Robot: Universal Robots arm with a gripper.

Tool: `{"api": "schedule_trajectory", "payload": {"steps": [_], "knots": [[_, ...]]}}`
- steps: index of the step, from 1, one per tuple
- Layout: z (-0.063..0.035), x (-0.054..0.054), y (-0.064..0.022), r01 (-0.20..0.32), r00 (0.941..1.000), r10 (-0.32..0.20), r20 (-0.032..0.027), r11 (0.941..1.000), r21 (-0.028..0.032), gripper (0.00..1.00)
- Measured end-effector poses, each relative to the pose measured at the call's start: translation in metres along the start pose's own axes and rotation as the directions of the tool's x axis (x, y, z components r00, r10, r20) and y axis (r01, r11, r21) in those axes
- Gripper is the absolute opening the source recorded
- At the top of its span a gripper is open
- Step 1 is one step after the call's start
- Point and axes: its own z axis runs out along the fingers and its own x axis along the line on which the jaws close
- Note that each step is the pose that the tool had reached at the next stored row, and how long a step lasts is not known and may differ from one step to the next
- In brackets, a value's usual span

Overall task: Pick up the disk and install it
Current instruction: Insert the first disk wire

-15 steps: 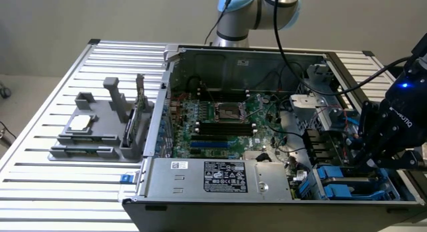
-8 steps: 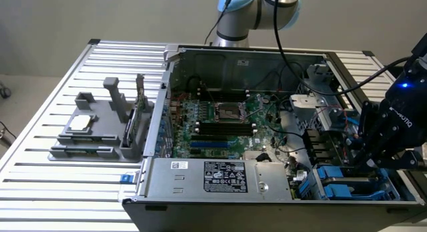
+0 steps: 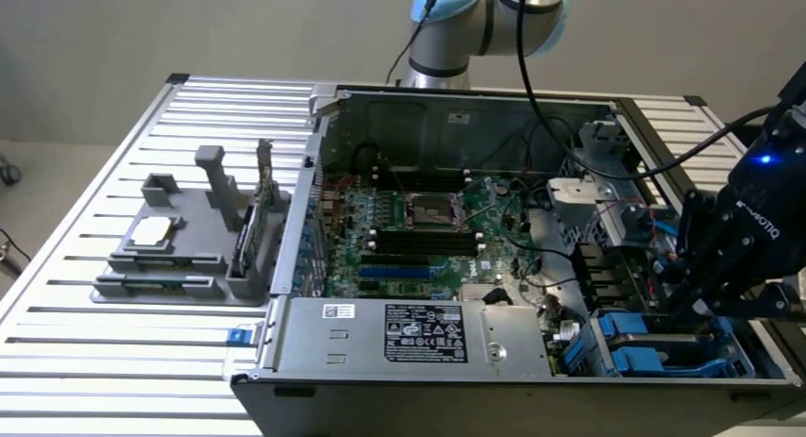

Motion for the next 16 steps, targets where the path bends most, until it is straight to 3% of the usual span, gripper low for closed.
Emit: {"api": "schedule_trajectory", "payload": {"steps": [10,16], "knots": [[-0.0036,0.0006,-0.0003,0.001,1.0000,-0.001,0.0015,1.0000,0.0064,0.16],[-0.0041,0.0023,0.0008,0.001,1.0000,-0.001,0.0017,1.0000,0.0068,0.16]]}}
